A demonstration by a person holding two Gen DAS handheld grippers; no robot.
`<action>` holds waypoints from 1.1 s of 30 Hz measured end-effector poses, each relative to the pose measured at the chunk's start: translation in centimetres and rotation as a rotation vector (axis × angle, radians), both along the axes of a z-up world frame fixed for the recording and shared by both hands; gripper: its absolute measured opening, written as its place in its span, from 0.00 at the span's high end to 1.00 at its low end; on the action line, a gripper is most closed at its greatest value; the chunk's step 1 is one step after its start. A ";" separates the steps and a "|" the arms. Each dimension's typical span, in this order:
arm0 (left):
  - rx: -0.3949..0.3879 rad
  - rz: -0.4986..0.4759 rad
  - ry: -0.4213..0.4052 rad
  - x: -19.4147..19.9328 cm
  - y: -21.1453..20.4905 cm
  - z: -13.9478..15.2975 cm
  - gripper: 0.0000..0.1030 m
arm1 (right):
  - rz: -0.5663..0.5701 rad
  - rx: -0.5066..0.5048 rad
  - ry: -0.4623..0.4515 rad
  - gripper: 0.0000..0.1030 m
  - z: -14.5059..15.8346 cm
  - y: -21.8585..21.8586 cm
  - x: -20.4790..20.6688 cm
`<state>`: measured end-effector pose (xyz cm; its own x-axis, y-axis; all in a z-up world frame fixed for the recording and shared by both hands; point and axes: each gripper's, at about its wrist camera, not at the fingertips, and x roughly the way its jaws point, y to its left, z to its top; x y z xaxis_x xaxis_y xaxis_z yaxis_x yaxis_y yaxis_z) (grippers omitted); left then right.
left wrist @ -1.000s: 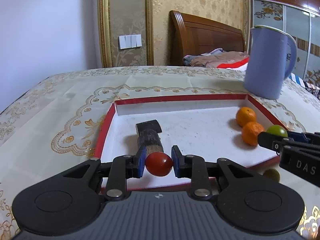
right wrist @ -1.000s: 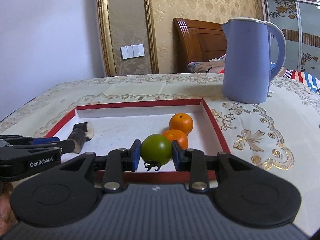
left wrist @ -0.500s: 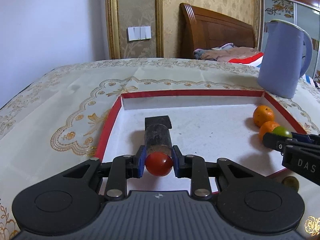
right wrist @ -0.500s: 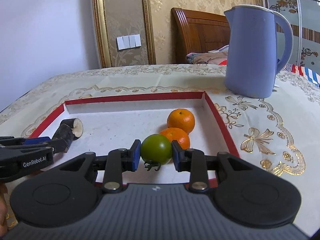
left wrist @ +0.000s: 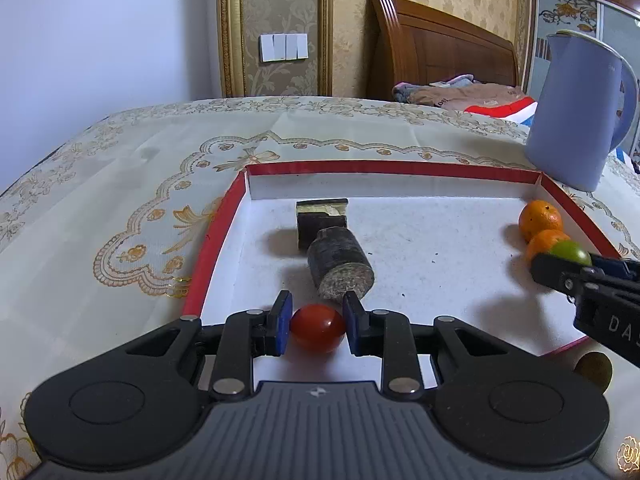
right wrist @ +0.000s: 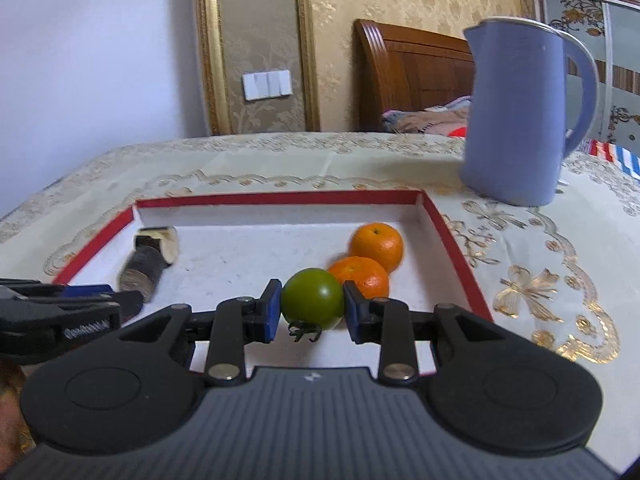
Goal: Organize fruits
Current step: 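Lower the red tomato into the box and open the left gripper while the right releases the green tomato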
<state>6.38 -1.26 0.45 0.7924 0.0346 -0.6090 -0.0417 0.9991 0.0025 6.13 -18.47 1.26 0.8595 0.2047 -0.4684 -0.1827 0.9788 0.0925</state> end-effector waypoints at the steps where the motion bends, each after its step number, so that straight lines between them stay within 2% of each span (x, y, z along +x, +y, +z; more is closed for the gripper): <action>1: -0.002 0.000 -0.001 0.0 0.0 0.0 0.74 | 0.008 -0.008 -0.002 0.70 0.0 0.3 0.2; 14: -0.005 0.022 -0.006 0.3 0.4 0.1 0.74 | 0.007 -0.078 0.000 0.70 -0.5 1.7 1.9; 19: -0.009 0.026 -0.008 0.3 0.5 0.1 0.74 | 0.002 -0.072 0.000 0.71 -0.6 1.4 2.2; 23: -0.029 0.035 -0.008 0.3 0.9 0.1 0.72 | -0.051 -0.074 0.006 0.72 -0.7 0.7 2.5; 25: -0.020 0.045 -0.010 0.4 0.9 0.1 0.66 | -0.034 -0.067 0.021 0.72 -0.8 0.6 2.6; 28: -0.004 0.056 -0.007 0.5 0.9 0.0 0.33 | -0.034 -0.053 0.031 0.70 -0.9 0.6 2.5; 30: -0.028 0.048 -0.021 0.4 1.1 0.1 0.33 | -0.036 -0.043 0.028 0.64 -0.9 0.4 2.3; 33: -0.005 0.044 -0.026 0.3 0.7 0.1 0.33 | -0.026 -0.023 0.018 0.53 -0.8 0.2 2.0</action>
<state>6.72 -0.52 0.56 0.8058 0.0667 -0.5884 -0.0853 0.9963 -0.0039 8.09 -18.25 0.44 0.8556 0.1715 -0.4884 -0.1555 0.9851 0.0735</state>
